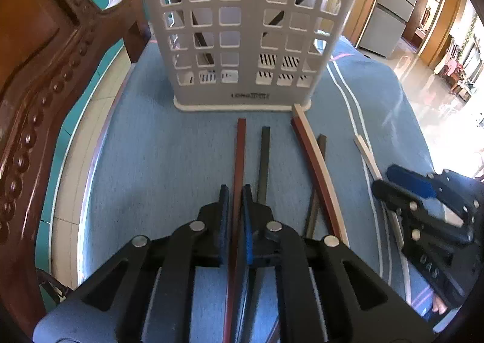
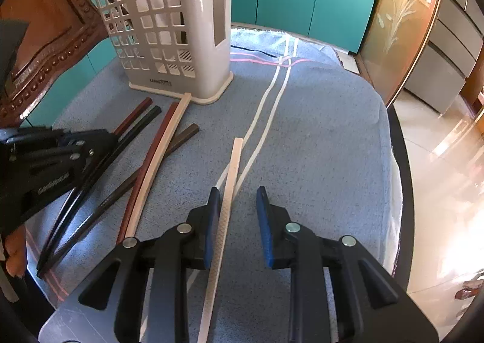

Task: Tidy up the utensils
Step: 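Close the right gripper on the light wooden chopstick, then lift both chopsticks over the white holder and open both grippers to drop them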

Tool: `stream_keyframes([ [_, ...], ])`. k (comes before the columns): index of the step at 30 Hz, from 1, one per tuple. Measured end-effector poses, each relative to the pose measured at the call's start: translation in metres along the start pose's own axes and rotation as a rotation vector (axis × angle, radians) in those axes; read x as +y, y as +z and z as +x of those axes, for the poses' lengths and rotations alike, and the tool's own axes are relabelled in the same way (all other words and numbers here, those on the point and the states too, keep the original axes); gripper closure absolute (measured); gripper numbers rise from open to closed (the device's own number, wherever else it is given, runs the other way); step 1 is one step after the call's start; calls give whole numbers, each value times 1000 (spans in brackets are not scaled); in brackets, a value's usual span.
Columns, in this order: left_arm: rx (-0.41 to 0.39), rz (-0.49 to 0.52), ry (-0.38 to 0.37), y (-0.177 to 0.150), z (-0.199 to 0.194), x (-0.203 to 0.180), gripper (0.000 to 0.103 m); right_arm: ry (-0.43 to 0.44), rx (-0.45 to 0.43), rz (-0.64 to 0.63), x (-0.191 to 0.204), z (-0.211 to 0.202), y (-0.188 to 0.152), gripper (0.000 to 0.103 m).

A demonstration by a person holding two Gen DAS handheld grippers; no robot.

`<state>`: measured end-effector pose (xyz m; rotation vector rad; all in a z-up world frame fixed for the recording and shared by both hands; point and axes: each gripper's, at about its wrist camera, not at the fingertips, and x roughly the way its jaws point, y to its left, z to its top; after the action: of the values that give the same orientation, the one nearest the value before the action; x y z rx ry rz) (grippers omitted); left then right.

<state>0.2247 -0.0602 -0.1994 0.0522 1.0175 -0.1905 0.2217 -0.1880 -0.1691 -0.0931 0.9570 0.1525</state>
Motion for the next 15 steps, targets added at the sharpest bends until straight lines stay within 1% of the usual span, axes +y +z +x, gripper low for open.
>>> stream_keyframes([
  [5,-13,10,40,13,9,-7,90,-12,-6,-9,4,3,1,78],
  [9,-31,52,87,18,11,-14,90,-27,-18,-25,7,3,1,78],
  [12,-38,66,93,19,11,-16,90,-37,-20,-36,9,4,2,78],
  [14,-37,71,97,19,10,-19,90,-21,-17,-36,11,4,3,86],
  [15,-37,79,96,19,10,-21,95,3,-14,-33,11,4,3,92],
])
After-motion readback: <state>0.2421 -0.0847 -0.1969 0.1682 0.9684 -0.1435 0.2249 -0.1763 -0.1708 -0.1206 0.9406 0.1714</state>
